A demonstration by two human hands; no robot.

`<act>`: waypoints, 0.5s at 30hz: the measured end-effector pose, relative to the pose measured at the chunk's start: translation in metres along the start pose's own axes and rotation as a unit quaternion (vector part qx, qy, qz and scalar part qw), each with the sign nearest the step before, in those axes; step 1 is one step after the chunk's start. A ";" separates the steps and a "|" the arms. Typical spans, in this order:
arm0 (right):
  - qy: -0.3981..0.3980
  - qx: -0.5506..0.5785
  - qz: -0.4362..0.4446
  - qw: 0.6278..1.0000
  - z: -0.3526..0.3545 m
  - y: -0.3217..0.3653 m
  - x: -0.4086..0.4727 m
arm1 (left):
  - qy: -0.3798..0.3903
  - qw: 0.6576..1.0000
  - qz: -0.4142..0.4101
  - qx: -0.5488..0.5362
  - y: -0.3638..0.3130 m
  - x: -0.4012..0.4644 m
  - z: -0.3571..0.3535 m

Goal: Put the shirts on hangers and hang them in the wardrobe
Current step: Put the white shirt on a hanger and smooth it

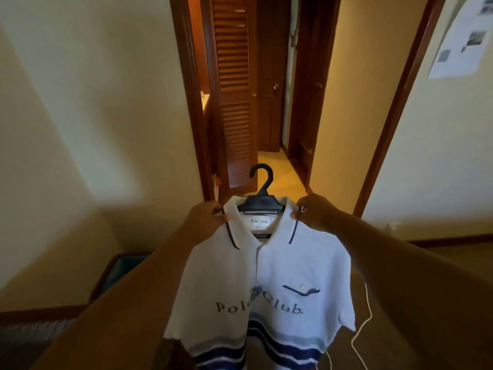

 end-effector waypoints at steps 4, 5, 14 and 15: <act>0.022 -0.009 -0.010 1.000 -0.007 -0.045 0.075 | 0.003 0.999 0.033 0.007 0.005 0.076 -0.037; 0.029 -0.005 -0.012 0.999 -0.011 -0.056 0.092 | 0.008 0.999 0.037 0.008 0.006 0.093 -0.045; 0.058 0.057 -0.068 0.994 -0.035 -0.143 0.226 | 0.044 0.997 0.050 -0.036 0.024 0.243 -0.126; 0.058 0.062 -0.073 0.994 -0.037 -0.154 0.242 | 0.048 0.997 0.050 -0.038 0.026 0.262 -0.136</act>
Point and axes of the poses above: each hand's wrist, its own x-axis towards the middle knuckle, its own z-axis out of the back of the hand, y = z × x, the point moved 4 cm from there along x, towards the middle knuckle, and after that the axes turned 10 degrees about -x, right-handed, at the moved point
